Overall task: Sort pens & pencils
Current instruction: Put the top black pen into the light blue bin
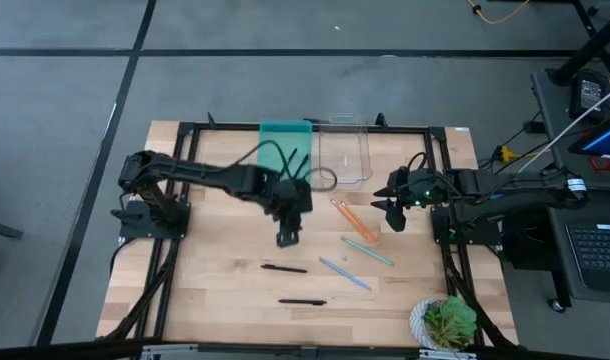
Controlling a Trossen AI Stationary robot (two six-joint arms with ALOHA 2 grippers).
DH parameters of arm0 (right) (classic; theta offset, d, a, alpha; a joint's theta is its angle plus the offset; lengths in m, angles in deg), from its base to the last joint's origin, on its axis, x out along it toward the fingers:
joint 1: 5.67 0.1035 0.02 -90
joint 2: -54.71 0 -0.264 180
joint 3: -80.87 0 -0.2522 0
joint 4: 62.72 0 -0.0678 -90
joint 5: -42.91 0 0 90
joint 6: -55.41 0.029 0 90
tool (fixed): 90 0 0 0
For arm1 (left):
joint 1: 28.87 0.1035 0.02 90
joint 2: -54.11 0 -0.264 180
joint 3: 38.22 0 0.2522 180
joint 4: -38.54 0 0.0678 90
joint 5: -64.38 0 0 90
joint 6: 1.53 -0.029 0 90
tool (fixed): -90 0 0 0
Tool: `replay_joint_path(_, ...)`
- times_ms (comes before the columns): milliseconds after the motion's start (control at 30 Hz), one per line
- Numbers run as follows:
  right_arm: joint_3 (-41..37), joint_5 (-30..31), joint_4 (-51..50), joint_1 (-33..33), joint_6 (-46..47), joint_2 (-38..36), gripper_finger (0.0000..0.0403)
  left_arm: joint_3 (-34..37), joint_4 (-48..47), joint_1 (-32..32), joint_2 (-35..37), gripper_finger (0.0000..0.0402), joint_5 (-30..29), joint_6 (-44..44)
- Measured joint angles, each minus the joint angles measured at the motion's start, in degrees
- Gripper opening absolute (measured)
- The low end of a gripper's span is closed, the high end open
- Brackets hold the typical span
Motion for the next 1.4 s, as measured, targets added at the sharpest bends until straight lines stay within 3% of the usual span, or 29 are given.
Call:
replay_joint_path(200, 0.0, 0.0, 0.0, 0.0, -0.9, 0.0, 0.0162, 0.0, -0.2, -6.6, 0.0, 0.0125, -0.1, -6.2)
replay_joint_path(267, 0.0, 0.0, 0.0, 0.0, -1.5, 0.0, 0.0162, 0.0, -0.1, -8.4, 0.0, 0.0125, -2.7, -7.2)
replay_joint_path(400, 0.0, 0.0, 0.0, 0.0, -1.4, 0.0, 0.0162, 0.0, 0.3, -11.1, -1.6, 0.0125, -8.0, -2.6)
replay_joint_path(633, 0.0, 0.0, 0.1, 0.0, -1.1, 0.0, 0.0162, 0.0, 1.8, -13.8, -6.0, 0.0125, -8.3, 1.5)
replay_joint_path(1100, 0.0, 0.0, 0.6, 0.0, 0.3, 0.0, 0.0162, 0.0, 3.2, -16.7, -13.8, 0.0125, -6.9, 1.9)
replay_joint_path(1400, 0.0, 0.0, 0.5, 0.0, 0.3, 0.0, 0.0162, 0.0, 2.7, -15.1, -19.4, 0.0125, -7.3, 3.5)
